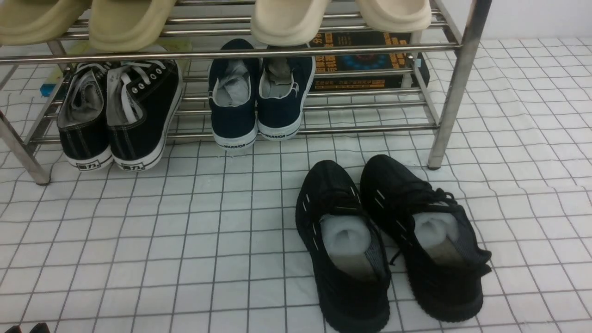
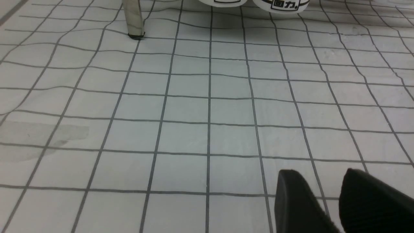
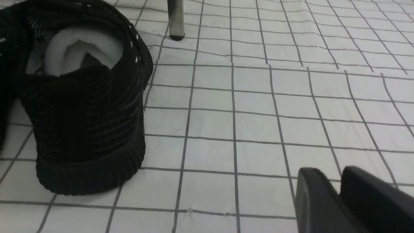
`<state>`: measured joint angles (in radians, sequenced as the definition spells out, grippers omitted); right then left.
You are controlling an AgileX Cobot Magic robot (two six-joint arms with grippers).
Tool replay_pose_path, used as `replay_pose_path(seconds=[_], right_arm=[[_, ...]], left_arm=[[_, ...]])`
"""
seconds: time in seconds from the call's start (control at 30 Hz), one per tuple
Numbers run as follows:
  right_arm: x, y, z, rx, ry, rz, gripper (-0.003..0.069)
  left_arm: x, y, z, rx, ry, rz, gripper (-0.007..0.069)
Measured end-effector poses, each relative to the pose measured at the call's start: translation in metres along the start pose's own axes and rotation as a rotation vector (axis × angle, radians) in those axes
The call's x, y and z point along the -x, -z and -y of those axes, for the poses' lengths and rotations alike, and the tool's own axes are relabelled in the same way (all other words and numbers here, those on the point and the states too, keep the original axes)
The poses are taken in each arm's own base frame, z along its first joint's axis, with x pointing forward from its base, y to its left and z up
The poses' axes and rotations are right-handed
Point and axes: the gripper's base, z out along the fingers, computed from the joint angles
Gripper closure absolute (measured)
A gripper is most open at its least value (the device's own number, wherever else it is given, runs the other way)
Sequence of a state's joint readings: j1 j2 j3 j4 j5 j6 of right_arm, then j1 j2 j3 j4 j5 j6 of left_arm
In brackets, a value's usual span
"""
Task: Take the shoes off the shelf with your hand from the white checkered tablecloth.
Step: 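Grasp the leftmost shoe on the bottom shelf of the shoe rack with the left gripper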
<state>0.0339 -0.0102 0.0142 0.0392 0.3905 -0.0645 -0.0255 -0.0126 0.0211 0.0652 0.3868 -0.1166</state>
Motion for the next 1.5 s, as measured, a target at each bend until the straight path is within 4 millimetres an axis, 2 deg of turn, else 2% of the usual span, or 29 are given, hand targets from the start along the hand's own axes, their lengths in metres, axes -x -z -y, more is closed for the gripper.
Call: replay_pose_path(seconds=[0.6, 0.67, 0.7, 0.73, 0.8, 0.93, 1.4, 1.5], right_arm=[[0.0, 0.0, 0.0, 0.0, 0.0, 0.0, 0.0489], [0.0, 0.0, 0.0, 0.0, 0.0, 0.0, 0.0487], [0.0, 0.0, 0.0, 0.0, 0.0, 0.0, 0.0486], [0.0, 0.0, 0.0, 0.0, 0.0, 0.0, 0.0483], [0.0, 0.0, 0.0, 0.0, 0.0, 0.0, 0.0481], [0.0, 0.0, 0.0, 0.0, 0.0, 0.0, 0.0475], [0.0, 0.0, 0.0, 0.0, 0.0, 0.0, 0.0452], [0.0, 0.0, 0.0, 0.0, 0.0, 0.0, 0.0447]], left_arm=[[0.0, 0.0, 0.0, 0.003, 0.007, 0.003, 0.0385], [0.001, 0.0, 0.002, -0.022, 0.155, 0.011, 0.0385], [0.0, 0.0, 0.002, -0.026, 0.164, 0.012, 0.0385], [0.002, 0.0, 0.006, -0.075, 0.412, 0.022, 0.0385], [0.006, 0.0, 0.01, -0.137, 0.715, 0.039, 0.0385], [0.015, 0.001, 0.012, -0.212, 1.056, 0.097, 0.0385], [0.035, 0.007, 0.002, -0.256, 1.102, 0.366, 0.0389], [0.041, 0.01, 0.001, -0.256, 1.057, 0.407, 0.046]])
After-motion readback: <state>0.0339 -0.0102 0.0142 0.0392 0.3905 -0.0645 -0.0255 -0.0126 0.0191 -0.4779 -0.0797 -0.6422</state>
